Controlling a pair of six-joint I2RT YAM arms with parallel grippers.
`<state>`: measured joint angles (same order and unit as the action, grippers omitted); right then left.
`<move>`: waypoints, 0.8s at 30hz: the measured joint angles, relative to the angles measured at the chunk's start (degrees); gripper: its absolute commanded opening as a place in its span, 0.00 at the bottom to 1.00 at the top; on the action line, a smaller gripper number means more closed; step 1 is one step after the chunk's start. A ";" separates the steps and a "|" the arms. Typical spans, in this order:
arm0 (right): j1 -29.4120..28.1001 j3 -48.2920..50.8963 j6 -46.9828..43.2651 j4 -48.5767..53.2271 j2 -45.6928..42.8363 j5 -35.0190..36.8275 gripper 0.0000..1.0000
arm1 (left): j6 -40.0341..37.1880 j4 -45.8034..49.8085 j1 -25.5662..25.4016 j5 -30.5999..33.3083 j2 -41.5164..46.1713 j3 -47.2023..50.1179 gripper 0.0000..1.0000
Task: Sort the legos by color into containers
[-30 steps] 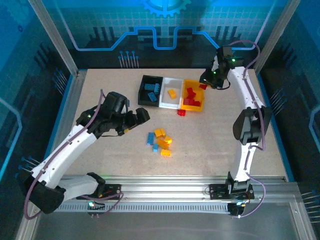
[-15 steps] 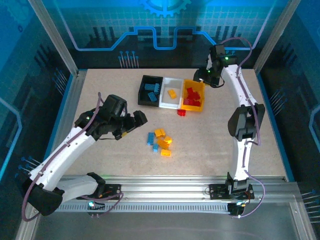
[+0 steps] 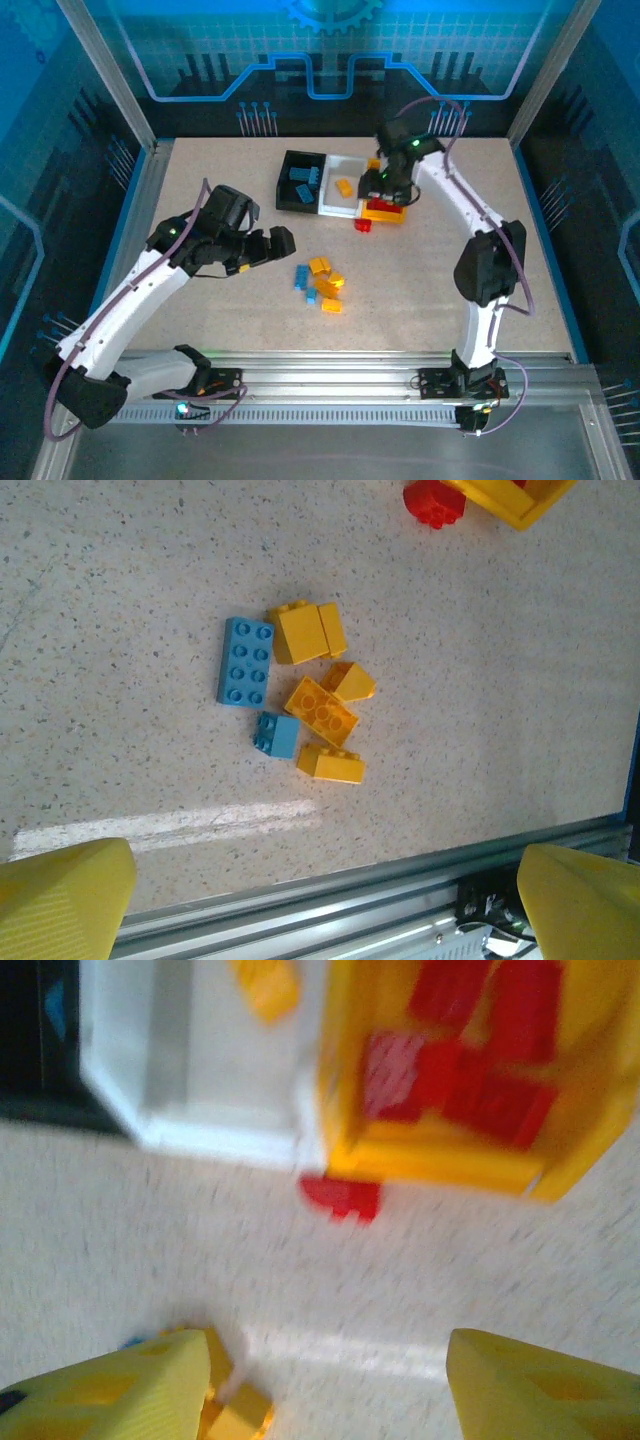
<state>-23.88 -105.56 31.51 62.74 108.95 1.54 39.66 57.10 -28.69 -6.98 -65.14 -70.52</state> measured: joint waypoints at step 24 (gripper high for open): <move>-13.18 17.62 17.79 -7.78 1.49 13.66 0.71 | -2.05 2.58 2.34 -4.90 7.45 9.14 0.99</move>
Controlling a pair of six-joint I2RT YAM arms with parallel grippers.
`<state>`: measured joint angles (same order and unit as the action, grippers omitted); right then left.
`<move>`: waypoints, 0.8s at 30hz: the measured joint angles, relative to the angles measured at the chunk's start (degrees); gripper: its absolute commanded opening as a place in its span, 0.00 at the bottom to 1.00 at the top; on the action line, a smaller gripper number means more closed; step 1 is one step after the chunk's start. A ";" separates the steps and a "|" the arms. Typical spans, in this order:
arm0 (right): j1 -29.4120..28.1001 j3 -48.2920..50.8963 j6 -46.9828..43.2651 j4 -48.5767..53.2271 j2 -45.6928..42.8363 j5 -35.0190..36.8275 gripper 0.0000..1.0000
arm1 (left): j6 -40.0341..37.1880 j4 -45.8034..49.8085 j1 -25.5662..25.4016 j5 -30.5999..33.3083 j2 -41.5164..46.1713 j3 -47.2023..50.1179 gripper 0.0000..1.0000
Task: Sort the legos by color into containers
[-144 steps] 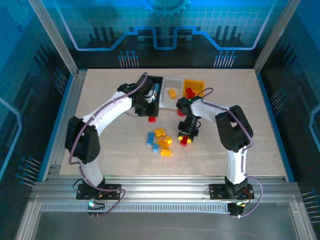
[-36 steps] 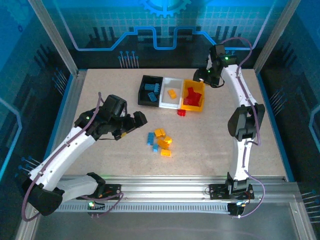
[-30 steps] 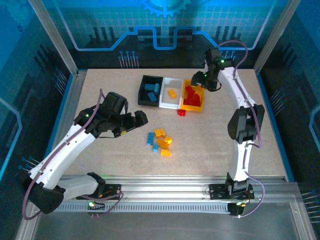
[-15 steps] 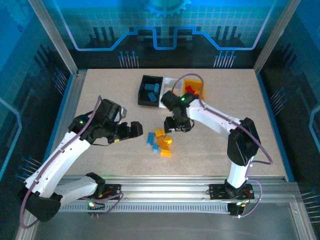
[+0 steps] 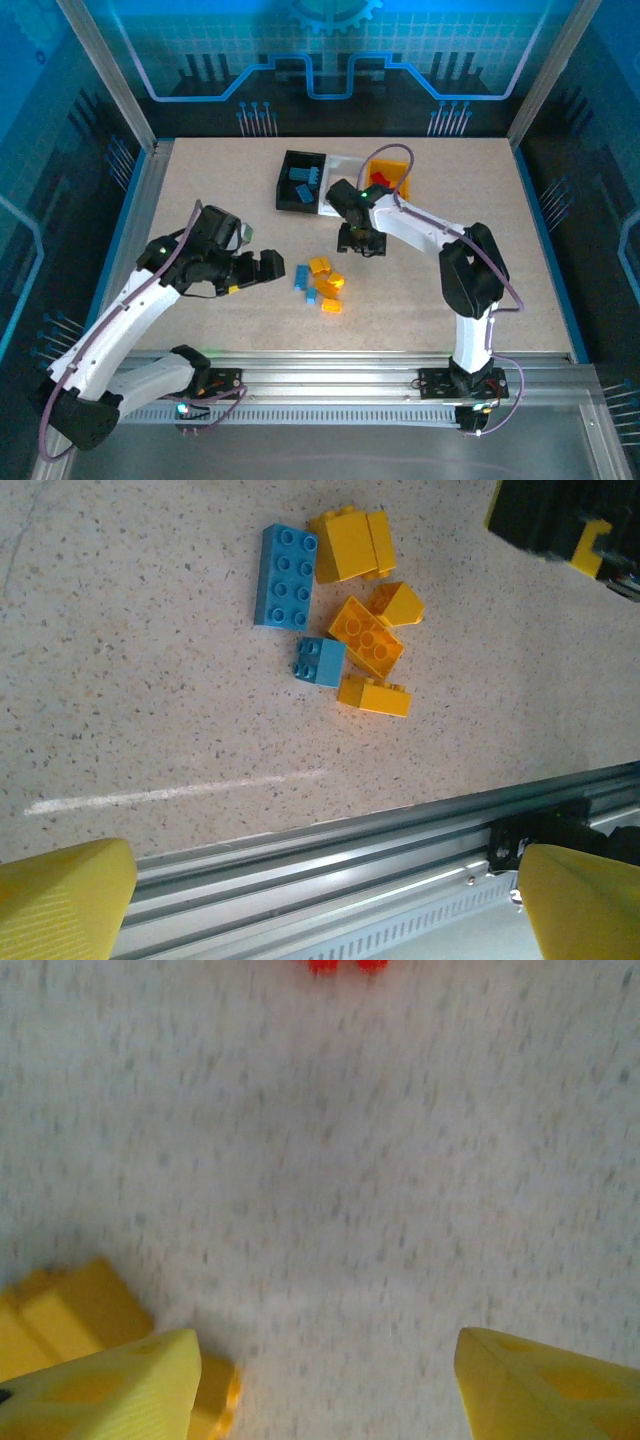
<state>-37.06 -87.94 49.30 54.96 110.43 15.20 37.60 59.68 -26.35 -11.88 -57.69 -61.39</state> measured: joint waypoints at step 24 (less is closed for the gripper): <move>8.63 -9.99 -6.91 -14.32 16.92 1.03 0.64 | 8.41 1.99 0.00 3.08 3.69 3.34 0.99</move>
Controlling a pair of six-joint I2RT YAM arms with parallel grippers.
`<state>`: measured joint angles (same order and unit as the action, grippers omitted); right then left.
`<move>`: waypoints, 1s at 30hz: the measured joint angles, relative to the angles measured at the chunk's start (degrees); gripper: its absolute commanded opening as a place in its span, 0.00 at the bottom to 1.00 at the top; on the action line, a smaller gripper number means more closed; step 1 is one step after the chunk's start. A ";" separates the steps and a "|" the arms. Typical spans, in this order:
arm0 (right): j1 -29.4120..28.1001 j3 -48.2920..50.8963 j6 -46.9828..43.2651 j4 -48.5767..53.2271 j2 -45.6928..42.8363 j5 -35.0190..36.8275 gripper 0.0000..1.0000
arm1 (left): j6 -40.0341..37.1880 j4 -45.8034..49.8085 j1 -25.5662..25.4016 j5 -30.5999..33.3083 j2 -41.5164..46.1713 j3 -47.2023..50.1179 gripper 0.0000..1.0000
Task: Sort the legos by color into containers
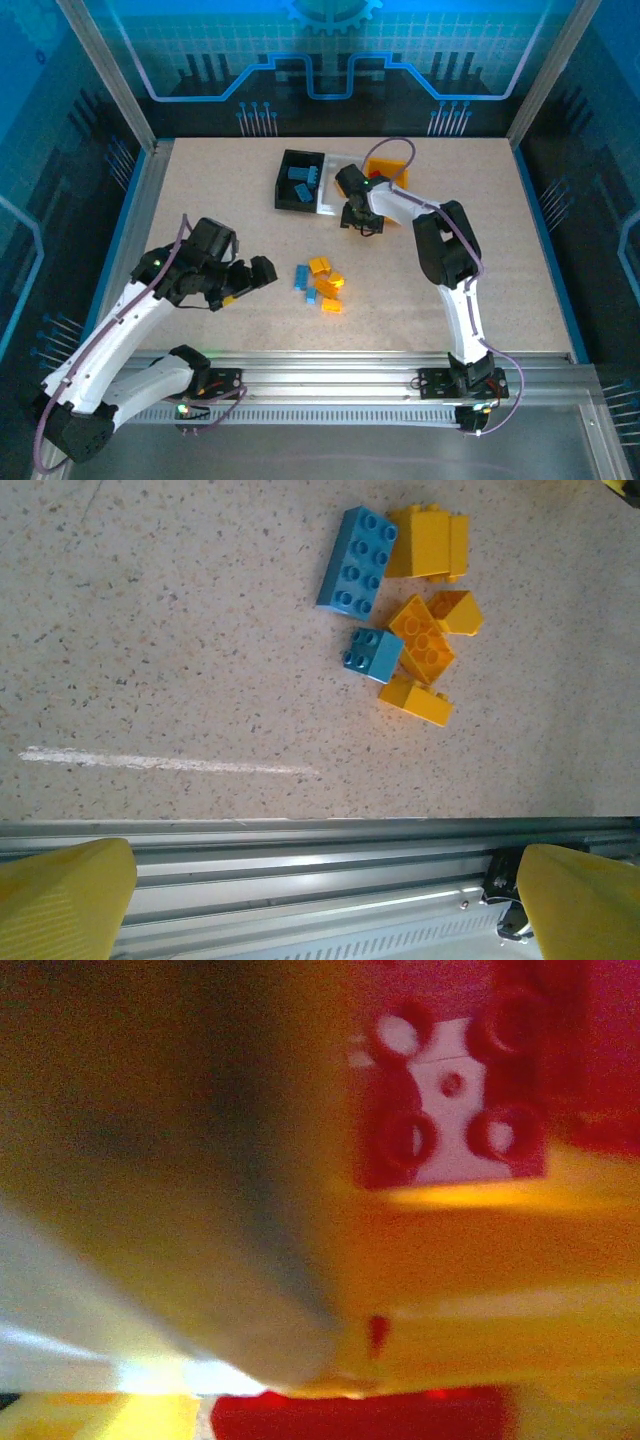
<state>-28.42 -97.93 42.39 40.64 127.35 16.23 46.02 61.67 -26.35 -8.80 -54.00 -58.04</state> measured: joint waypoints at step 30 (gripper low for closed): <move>3.34 11.76 -5.88 2.91 -19.52 -4.74 0.40 | 0.59 -10.99 -0.20 -2.21 -8.61 2.71 0.99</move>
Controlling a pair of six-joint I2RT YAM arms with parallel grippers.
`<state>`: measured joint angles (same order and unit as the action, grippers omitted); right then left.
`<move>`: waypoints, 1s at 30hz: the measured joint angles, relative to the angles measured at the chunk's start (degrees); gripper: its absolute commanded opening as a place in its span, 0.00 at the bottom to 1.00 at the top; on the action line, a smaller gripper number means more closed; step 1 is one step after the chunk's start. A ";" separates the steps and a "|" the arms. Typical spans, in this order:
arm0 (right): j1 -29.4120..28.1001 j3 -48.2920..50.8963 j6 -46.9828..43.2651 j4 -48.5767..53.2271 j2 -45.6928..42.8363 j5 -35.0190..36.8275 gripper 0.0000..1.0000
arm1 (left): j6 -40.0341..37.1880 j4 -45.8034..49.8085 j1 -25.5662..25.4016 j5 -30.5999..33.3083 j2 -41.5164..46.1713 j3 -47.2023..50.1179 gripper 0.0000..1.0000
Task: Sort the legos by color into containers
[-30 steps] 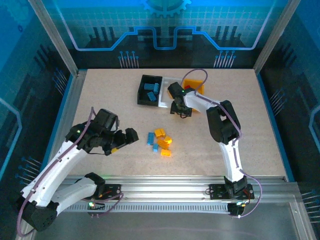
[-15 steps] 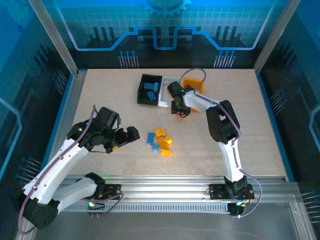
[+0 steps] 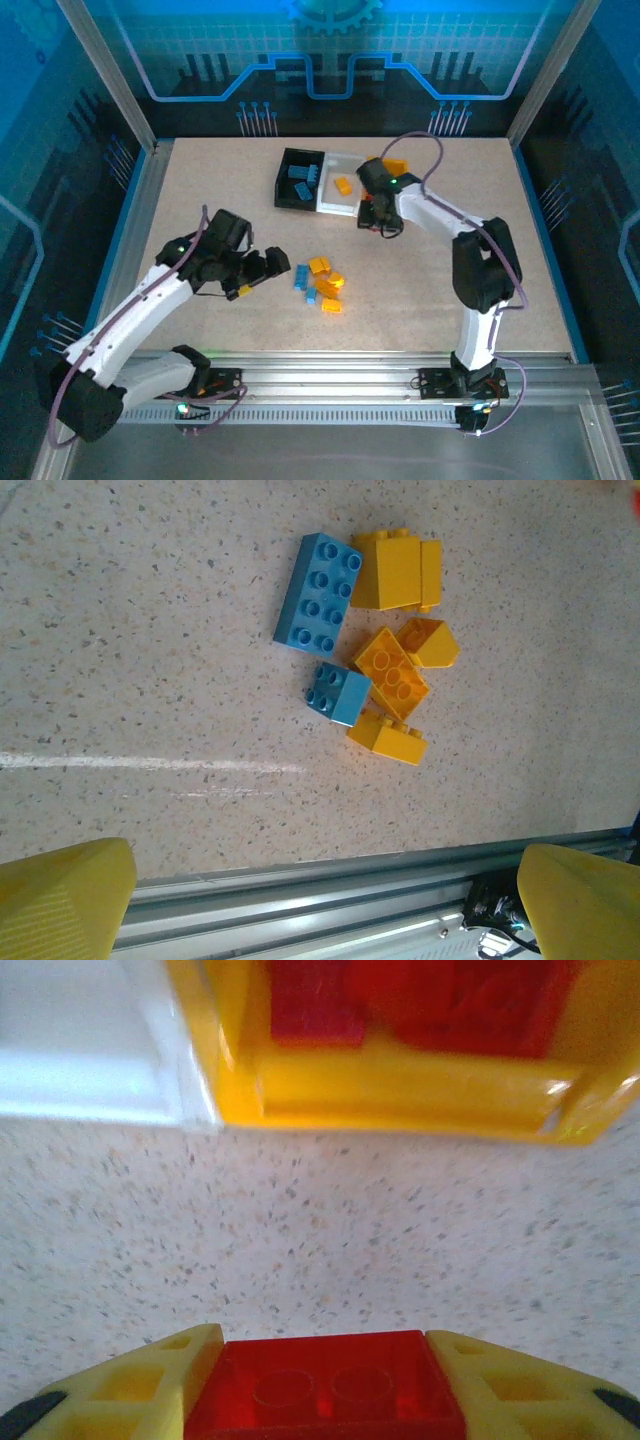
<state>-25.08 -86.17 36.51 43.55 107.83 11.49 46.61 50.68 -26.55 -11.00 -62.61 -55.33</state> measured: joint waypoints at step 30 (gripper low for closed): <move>10.14 -23.45 -1.07 8.28 14.36 -5.95 0.64 | -2.12 3.32 -8.17 2.84 -6.27 -0.52 0.99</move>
<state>-14.94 -109.62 35.44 51.83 122.19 5.54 44.49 54.00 -34.72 -8.16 -68.88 -55.86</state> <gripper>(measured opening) 0.631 0.989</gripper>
